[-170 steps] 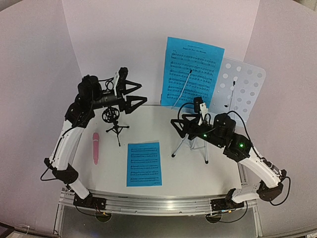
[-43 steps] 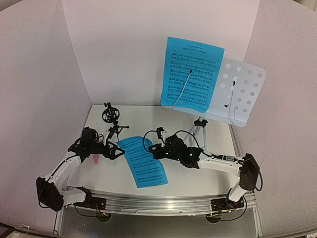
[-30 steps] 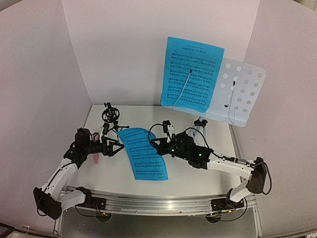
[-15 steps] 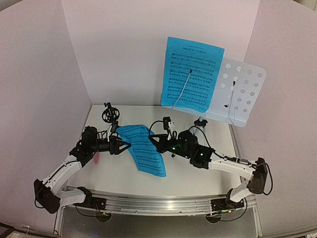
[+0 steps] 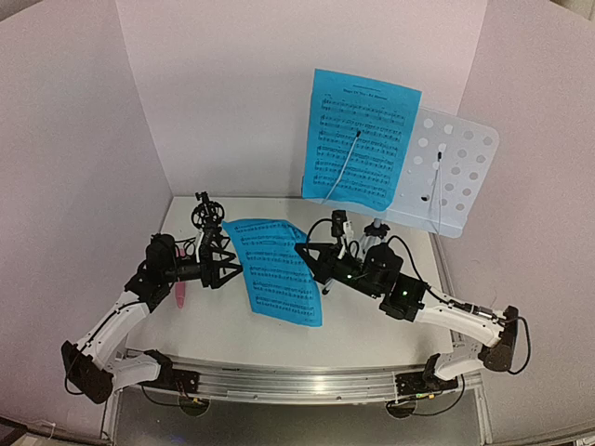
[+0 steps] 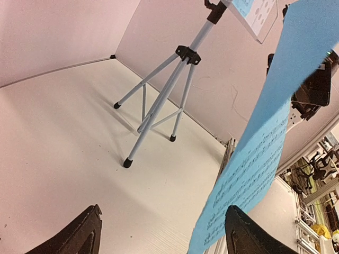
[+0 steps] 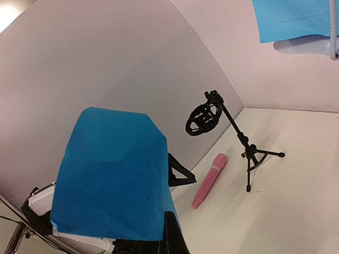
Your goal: Set up the instrument practice props
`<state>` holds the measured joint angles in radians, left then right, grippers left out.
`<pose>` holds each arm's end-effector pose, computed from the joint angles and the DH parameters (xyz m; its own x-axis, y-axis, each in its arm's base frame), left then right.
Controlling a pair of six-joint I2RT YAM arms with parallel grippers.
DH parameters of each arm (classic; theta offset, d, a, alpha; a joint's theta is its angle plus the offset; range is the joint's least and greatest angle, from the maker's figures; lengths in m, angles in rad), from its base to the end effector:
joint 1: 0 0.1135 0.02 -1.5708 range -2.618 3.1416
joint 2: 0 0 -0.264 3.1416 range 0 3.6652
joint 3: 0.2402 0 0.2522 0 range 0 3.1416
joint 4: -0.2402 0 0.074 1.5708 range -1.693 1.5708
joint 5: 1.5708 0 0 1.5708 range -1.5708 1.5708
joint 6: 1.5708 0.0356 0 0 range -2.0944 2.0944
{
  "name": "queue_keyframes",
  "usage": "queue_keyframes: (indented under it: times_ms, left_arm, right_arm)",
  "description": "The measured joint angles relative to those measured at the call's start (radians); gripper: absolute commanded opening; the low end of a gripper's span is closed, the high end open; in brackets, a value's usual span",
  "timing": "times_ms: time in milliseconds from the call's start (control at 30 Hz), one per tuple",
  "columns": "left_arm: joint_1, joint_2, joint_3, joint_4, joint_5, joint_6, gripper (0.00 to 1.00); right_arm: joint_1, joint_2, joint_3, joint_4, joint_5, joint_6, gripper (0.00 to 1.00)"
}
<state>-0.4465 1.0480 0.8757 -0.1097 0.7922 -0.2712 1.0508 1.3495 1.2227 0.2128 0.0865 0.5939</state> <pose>0.2009 -0.1243 0.3318 -0.4883 0.0252 -0.8723 0.8191 0.3580 -0.4482 0.1625 0.2776 0.4090 -0.4245 0.3806 -0.8215 -0.7050 0.4305 0.5637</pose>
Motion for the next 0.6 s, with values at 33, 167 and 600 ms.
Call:
queue_keyframes:
  times_ms: [33, 167, 600]
  left_arm:
    - [0.0, 0.005, 0.0, 0.014, 0.013, -0.003, 0.82]
    - [-0.021, 0.021, 0.001, 0.086, 0.055, -0.016, 0.75]
    - [-0.059, 0.039, 0.083, 0.117, 0.149, -0.04, 0.0]
  right_arm:
    - [0.0, 0.002, 0.0, 0.003, -0.007, -0.001, 0.0]
    - [0.0, 0.025, 0.007, 0.001, -0.033, -0.003, 0.0]
    - [0.0, 0.052, 0.032, 0.002, -0.061, -0.034, 0.21]
